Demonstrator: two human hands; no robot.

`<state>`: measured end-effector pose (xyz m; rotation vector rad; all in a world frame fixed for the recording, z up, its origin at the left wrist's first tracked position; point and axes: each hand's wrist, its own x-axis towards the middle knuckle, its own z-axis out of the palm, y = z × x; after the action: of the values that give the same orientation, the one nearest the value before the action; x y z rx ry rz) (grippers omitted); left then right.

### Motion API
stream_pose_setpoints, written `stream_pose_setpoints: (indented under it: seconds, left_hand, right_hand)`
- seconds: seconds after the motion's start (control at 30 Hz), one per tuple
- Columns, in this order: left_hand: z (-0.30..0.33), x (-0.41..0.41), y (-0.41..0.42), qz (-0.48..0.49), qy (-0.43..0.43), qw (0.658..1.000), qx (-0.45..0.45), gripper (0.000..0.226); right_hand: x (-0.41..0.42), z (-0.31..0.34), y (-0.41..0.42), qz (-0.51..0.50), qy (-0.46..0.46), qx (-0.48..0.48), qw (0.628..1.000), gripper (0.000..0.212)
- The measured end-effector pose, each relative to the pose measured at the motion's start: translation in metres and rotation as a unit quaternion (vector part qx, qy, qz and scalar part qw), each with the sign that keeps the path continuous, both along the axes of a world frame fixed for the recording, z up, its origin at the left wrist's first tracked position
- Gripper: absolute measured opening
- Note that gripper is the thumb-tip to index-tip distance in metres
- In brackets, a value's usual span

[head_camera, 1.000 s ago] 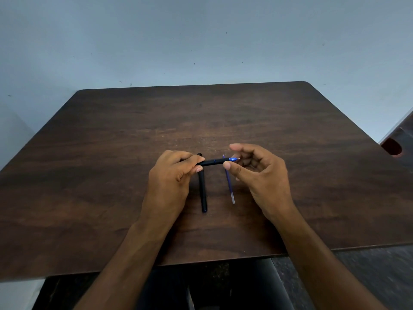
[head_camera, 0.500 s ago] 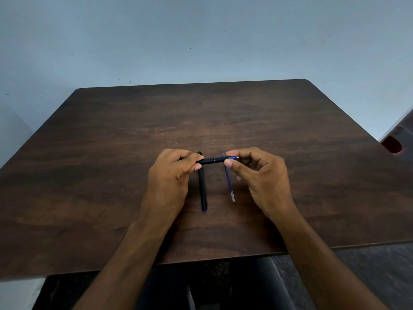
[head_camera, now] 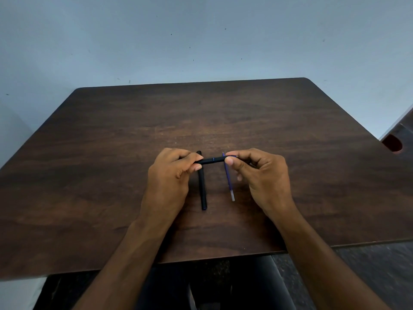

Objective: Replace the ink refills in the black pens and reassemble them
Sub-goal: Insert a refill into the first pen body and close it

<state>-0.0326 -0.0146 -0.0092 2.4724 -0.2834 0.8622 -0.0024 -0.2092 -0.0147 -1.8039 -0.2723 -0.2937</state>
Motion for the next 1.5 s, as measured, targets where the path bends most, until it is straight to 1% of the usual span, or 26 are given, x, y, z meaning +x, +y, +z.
stream_pose_setpoints:
  seconds: [0.07,0.1,0.2,0.23,0.27,0.3,0.4,0.5,0.6,0.67,0.77,0.83,0.9,0.93,1.0,1.03,1.1,1.2,1.27,1.37,1.5]
  left_hand:
    - [0.000,0.000,0.000,-0.001,-0.002,1.000,-0.019,0.017]
    - [0.000,0.000,0.000,0.003,-0.001,1.000,-0.026,0.017]
    - [0.000,-0.001,0.002,0.017,0.001,0.999,-0.045,0.018]
    - [0.000,-0.001,0.002,0.018,0.002,0.999,-0.046,0.018]
    - [0.001,-0.001,0.002,0.019,0.003,0.999,-0.046,0.018]
    - [0.001,-0.001,0.002,0.018,0.005,0.999,-0.045,0.018]
    - [0.001,-0.001,0.001,0.014,0.015,0.999,-0.046,0.018]
    - [0.001,-0.001,0.001,0.013,0.023,0.999,-0.046,0.018]
    - [0.000,-0.001,0.001,0.016,0.026,0.999,-0.044,0.018]
    - [0.001,-0.001,0.001,0.017,0.033,0.998,-0.050,0.019]
    - [0.000,0.000,0.002,0.016,0.038,0.998,-0.049,0.019]
    - [-0.001,0.000,0.002,0.014,0.040,0.998,-0.042,0.018]
    - [-0.001,0.001,0.002,0.013,0.043,0.998,-0.040,0.017]
    - [-0.002,0.002,0.003,0.013,0.042,0.998,-0.041,0.017]
    - [-0.003,0.002,0.003,0.013,0.041,0.998,-0.042,0.017]
    - [-0.003,0.002,0.004,0.013,0.040,0.998,-0.043,0.017]
    - [-0.004,0.002,0.004,0.013,0.040,0.998,-0.043,0.018]
    - [-0.004,0.002,0.004,0.014,0.041,0.998,-0.041,0.018]
    - [-0.004,0.001,0.004,0.017,0.043,0.998,-0.033,0.017]
    - [-0.003,0.000,0.004,0.017,0.044,0.999,-0.027,0.018]
    - [-0.002,-0.001,0.004,0.015,0.047,0.998,-0.029,0.019]
  right_hand:
    - [0.001,0.000,-0.001,-0.001,-0.001,0.026,1.000,0.022]
    - [0.001,0.001,-0.002,-0.009,0.002,0.054,0.999,0.022]
    - [0.004,0.004,-0.010,-0.068,0.026,0.158,0.985,0.013]
    - [0.007,0.005,-0.014,-0.093,0.041,0.163,0.981,0.010]
    - [0.010,0.005,-0.018,-0.116,0.059,0.141,0.981,0.008]
    - [0.015,0.006,-0.023,-0.134,0.078,0.098,0.983,0.008]
    - [0.029,0.011,-0.031,-0.151,0.105,-0.066,0.981,0.019]
    - [0.043,0.021,-0.028,-0.140,0.115,-0.180,0.967,0.029]
    - [0.055,0.029,-0.019,-0.112,0.172,-0.271,0.940,0.039]
    - [0.061,0.032,-0.013,-0.106,0.206,-0.304,0.924,0.038]
    - [0.063,0.038,-0.007,-0.114,0.237,-0.319,0.911,0.038]
    - [0.064,0.041,-0.007,-0.102,0.257,-0.324,0.905,0.031]
    - [0.064,0.041,-0.012,-0.092,0.267,-0.295,0.913,0.021]
    - [0.063,0.040,-0.015,-0.088,0.262,-0.259,0.926,0.016]
    - [0.058,0.035,-0.022,-0.073,0.242,-0.132,0.958,0.004]
    - [0.054,0.033,-0.025,-0.068,0.235,-0.055,0.968,0.006]
    - [0.045,0.031,-0.030,-0.048,0.223,0.075,0.971,0.008]
    - [0.031,0.028,-0.032,0.002,0.206,0.204,0.957,0.014]
    - [0.023,0.025,-0.031,0.019,0.195,0.247,0.949,0.022]
    - [0.015,0.023,-0.028,0.023,0.185,0.266,0.946,0.033]
    - [0.010,0.020,-0.023,0.026,0.180,0.284,0.941,0.036]
